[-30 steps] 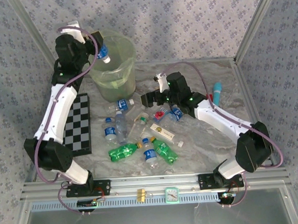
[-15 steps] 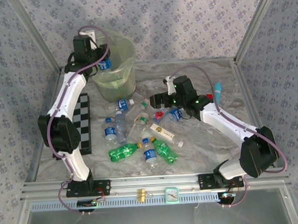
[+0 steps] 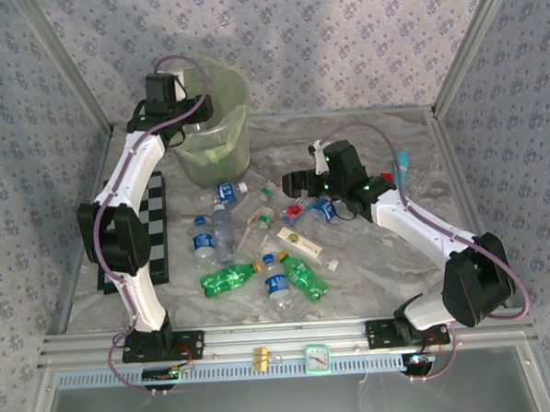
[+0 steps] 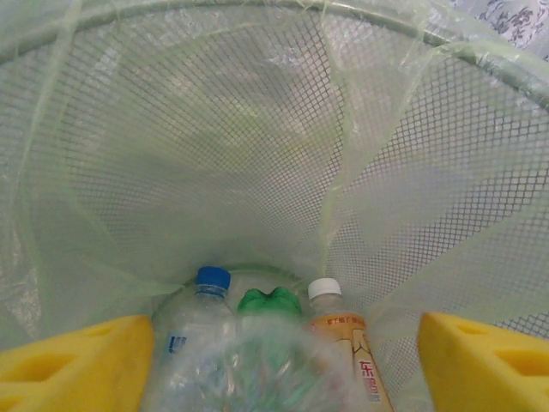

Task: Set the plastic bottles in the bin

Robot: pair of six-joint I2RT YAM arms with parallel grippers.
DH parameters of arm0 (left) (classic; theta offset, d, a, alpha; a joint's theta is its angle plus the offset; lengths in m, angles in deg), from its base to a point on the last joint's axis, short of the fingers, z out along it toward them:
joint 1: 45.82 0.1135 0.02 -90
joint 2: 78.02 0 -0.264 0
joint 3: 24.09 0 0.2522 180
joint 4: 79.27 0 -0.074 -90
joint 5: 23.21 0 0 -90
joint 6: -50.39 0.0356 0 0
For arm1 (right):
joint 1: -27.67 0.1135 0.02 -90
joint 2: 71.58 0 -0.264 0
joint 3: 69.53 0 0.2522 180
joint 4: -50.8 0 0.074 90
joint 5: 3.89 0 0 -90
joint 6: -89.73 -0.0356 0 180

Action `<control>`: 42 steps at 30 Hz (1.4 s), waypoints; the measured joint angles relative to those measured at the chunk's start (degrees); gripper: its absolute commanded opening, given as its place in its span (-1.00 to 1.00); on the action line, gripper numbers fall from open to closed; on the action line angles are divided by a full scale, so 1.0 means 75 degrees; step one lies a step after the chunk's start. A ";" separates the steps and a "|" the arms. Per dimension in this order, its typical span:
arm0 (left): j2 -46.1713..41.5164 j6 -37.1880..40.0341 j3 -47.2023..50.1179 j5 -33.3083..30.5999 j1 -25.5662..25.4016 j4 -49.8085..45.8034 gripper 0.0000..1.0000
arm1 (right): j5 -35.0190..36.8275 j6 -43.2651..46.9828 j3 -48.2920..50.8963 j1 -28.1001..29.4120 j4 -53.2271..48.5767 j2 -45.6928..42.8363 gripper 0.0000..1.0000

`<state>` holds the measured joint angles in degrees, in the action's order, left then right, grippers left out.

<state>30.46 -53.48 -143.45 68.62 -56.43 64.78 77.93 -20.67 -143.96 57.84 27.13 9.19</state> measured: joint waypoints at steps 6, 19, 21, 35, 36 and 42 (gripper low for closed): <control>-0.0166 -0.0149 0.0070 0.0085 0.0003 -0.0006 0.91 | 0.0268 -0.0437 0.0184 -0.0245 -0.0052 0.0000 1.00; -0.3649 -0.1011 0.3147 0.0807 -0.0003 0.1746 1.00 | 0.0994 -0.2180 0.1090 -0.0807 -0.0073 0.0364 1.00; -0.4100 -0.1113 0.3701 0.0877 -0.0050 0.2008 1.00 | 0.1081 -0.2471 0.1282 -0.0804 -0.0082 0.0379 1.00; -0.6248 -0.1944 0.7405 0.0979 -0.1786 0.3383 1.00 | 0.1329 -0.3876 0.1979 -0.0647 0.0166 0.0385 0.95; -0.6213 -0.1996 0.7609 0.0921 -0.2005 0.3477 1.00 | 0.1326 -0.3958 0.1979 -0.0647 0.0221 0.0391 0.94; -0.5706 -0.2311 0.8131 0.0656 -0.2757 0.3937 1.00 | 0.1294 -0.4325 0.1985 -0.0647 0.0731 0.0664 0.87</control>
<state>-12.33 -70.81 -82.47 73.54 -77.10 94.30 87.63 -53.10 -129.07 52.99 32.61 14.17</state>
